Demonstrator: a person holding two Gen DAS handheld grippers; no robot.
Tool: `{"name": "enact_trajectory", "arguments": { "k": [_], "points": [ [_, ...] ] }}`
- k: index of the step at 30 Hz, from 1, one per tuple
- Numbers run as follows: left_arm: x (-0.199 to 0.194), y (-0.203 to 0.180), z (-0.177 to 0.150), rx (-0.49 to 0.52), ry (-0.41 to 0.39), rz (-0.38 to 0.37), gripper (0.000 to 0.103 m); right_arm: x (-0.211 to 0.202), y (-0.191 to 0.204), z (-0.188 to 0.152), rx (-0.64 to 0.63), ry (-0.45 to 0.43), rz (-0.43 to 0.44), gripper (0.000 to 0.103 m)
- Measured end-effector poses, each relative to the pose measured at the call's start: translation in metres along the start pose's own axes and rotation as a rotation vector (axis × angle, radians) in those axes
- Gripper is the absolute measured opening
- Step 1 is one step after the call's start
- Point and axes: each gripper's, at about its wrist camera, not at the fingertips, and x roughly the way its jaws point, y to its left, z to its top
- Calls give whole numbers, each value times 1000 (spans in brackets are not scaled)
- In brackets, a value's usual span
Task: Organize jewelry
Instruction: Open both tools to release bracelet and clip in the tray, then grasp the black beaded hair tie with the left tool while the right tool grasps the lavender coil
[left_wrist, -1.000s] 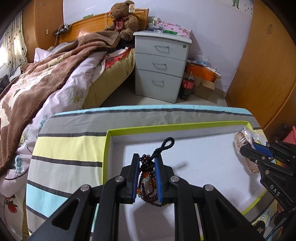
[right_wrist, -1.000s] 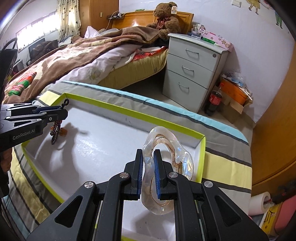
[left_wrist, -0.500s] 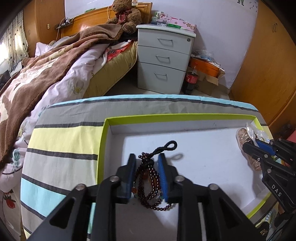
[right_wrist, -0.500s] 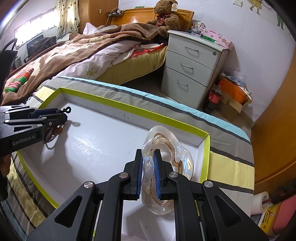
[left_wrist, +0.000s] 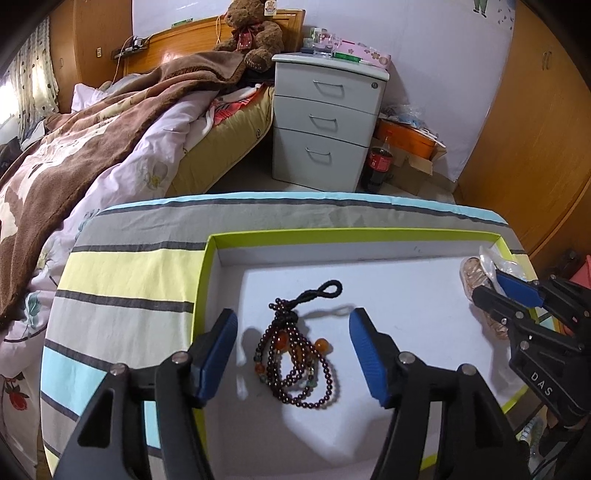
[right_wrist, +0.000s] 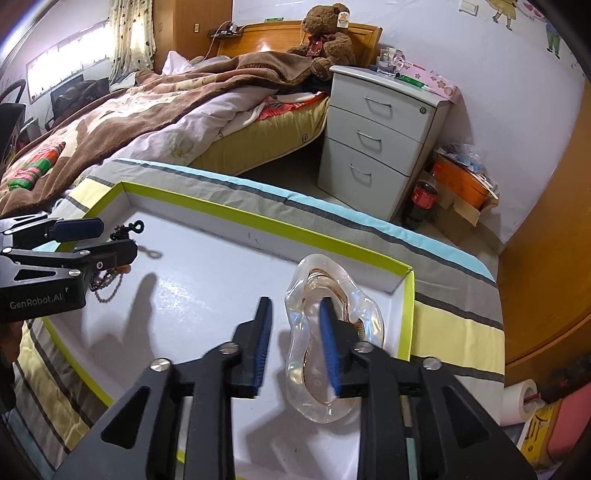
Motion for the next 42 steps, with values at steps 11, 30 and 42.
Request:
{"name": "enact_trajectory", "arguments": {
  "k": [11,30,42],
  "points": [
    [-48,-6,-16,2,-68,-8,74,-46,3,-7,52,-86,26,36],
    [-114,-20,-87,28,-106,-91,78,-130,4,-82,116,-173,101,37],
    [-117,-28,-129,29,-51,-221,84,-153,7,-139,156,-151,150,37]
  ]
}}
